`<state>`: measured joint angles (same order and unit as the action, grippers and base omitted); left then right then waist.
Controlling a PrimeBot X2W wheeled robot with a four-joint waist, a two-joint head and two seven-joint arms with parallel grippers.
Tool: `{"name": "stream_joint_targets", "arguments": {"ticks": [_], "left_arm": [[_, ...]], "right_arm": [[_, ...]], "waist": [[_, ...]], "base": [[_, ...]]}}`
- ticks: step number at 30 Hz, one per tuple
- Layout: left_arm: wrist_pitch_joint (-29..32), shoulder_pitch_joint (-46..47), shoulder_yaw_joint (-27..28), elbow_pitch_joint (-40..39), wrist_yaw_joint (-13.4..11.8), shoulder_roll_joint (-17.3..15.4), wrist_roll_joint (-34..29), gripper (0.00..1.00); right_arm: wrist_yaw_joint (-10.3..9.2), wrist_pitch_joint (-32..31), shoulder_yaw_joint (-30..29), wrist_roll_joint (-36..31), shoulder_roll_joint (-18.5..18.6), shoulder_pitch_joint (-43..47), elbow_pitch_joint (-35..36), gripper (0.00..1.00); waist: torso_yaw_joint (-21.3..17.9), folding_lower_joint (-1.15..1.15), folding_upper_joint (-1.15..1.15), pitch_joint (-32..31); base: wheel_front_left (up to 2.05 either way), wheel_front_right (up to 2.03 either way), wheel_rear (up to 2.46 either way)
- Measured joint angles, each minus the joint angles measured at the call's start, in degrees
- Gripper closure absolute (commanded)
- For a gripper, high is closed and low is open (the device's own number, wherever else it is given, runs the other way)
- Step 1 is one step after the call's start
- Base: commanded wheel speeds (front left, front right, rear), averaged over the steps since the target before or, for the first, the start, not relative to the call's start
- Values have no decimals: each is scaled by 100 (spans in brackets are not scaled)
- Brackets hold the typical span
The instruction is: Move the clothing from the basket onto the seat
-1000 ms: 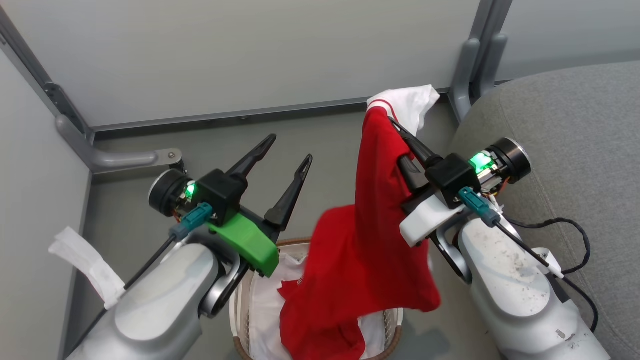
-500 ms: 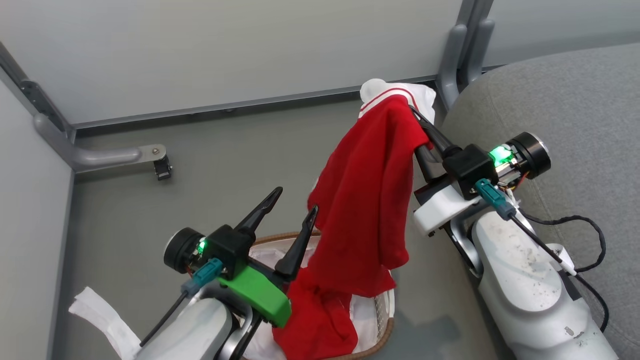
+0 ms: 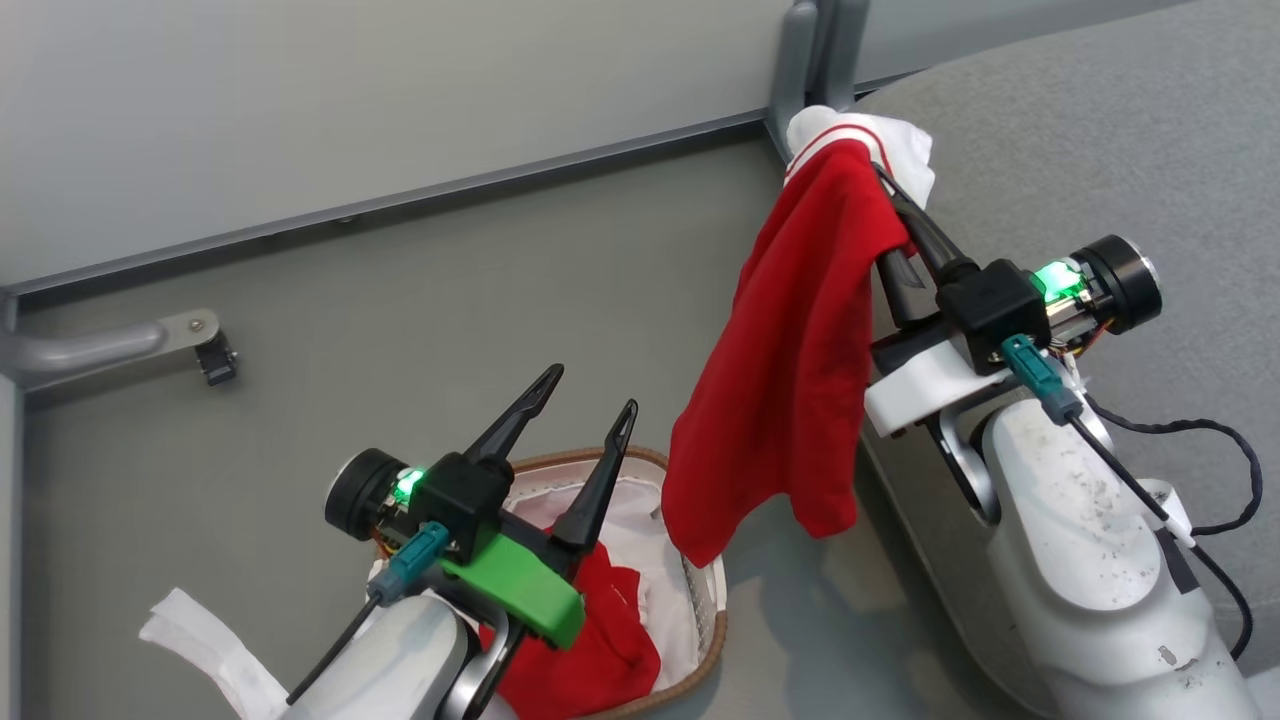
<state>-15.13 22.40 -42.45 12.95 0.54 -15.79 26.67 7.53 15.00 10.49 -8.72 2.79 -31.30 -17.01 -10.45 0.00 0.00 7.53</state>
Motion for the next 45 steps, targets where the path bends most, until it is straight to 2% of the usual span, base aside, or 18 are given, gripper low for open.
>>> {"name": "stream_joint_targets", "arguments": {"ticks": [15,22,28,34,40,45], "left_arm": [[0,2,119,101,178,182,-371,0],[0,14,113,168,232,214,-482,0],[0,28,109,197,279,231,-515,0],[0,74,94,180,309,242,-566,0],[0,121,103,89,347,238,-667,0],[0,166,104,4,349,210,-791,0]], "right_arm": [[0,-1,-470,-92,7,271,287,100],[0,-1,-533,-81,4,361,313,100],[0,-1,-589,-78,3,359,291,100],[0,-1,-714,-66,31,116,121,100],[0,-1,-589,-67,354,-508,-244,100],[0,-1,-625,33,719,-1386,-464,100]], "waist": [[-1065,0,0,347],[-1369,0,0,511],[-1436,0,0,636],[-1335,0,0,755],[-1156,0,0,935],[-977,0,0,1126]], "base": [[0,0,0],[0,0,0],[0,0,0],[0,0,0],[0,0,0],[0,0,0]]}}
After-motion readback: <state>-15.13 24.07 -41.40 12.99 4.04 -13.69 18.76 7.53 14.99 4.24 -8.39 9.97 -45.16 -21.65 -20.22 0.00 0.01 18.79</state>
